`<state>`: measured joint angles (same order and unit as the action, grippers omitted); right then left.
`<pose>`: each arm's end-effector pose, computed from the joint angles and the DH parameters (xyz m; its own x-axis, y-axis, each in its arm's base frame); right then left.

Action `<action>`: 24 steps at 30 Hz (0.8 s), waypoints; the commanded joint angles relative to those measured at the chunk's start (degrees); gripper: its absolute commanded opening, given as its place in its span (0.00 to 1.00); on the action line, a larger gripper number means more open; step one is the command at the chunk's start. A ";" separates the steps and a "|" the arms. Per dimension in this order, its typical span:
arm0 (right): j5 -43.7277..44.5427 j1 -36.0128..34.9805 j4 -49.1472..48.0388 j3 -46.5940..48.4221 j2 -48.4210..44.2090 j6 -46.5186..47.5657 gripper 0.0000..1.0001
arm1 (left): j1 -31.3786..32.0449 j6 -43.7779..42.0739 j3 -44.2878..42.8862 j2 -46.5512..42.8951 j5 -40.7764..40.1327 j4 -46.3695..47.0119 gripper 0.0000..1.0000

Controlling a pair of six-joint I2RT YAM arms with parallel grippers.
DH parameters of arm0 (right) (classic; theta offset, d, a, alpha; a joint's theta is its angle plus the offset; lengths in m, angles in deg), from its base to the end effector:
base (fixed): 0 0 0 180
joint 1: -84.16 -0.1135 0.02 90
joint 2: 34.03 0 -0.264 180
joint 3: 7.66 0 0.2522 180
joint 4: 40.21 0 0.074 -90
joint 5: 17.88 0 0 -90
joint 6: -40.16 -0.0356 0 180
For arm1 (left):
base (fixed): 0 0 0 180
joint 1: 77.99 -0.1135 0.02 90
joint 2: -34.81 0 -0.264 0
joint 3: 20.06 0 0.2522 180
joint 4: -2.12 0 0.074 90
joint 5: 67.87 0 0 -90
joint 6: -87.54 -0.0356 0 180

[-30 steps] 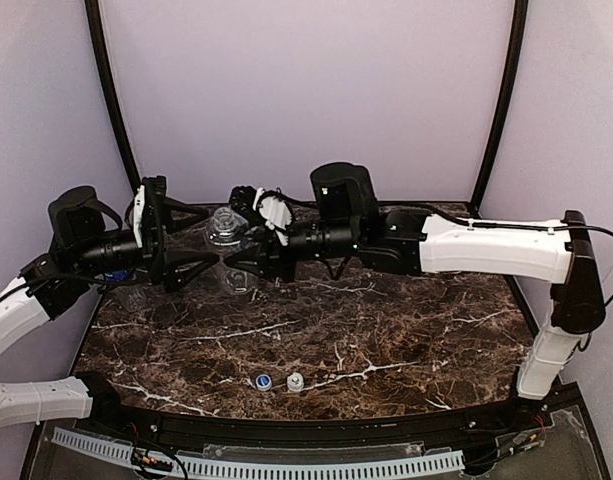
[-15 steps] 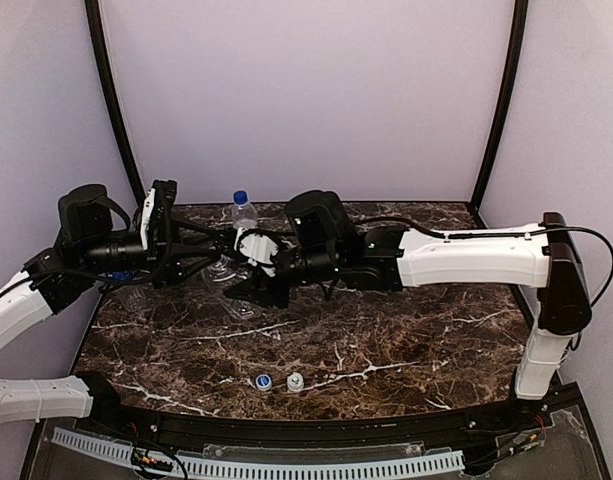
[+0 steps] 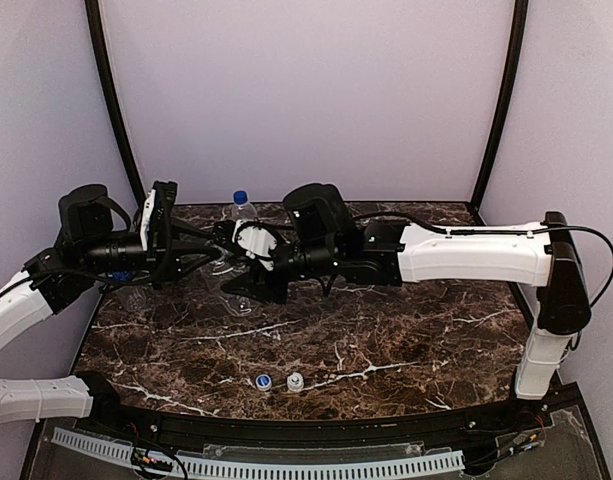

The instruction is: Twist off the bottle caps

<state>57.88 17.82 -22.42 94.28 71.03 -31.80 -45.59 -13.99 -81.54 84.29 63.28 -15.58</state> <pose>0.1693 0.4082 0.3160 0.1673 -0.3661 -0.9154 -0.9762 0.0685 -0.2058 0.1525 -0.1245 0.3566 0.1090 0.1091 -0.9880 0.9538 0.2685 0.1349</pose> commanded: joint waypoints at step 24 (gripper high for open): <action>10.37 0.78 -7.89 -7.40 -6.35 0.90 0.99 | -29.16 13.07 10.01 11.40 -25.76 13.25 0.01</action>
<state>67.91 18.23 -27.84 87.79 66.48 -32.91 -72.85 -3.63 -75.14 94.47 37.49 -10.51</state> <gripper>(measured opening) 0.986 0.248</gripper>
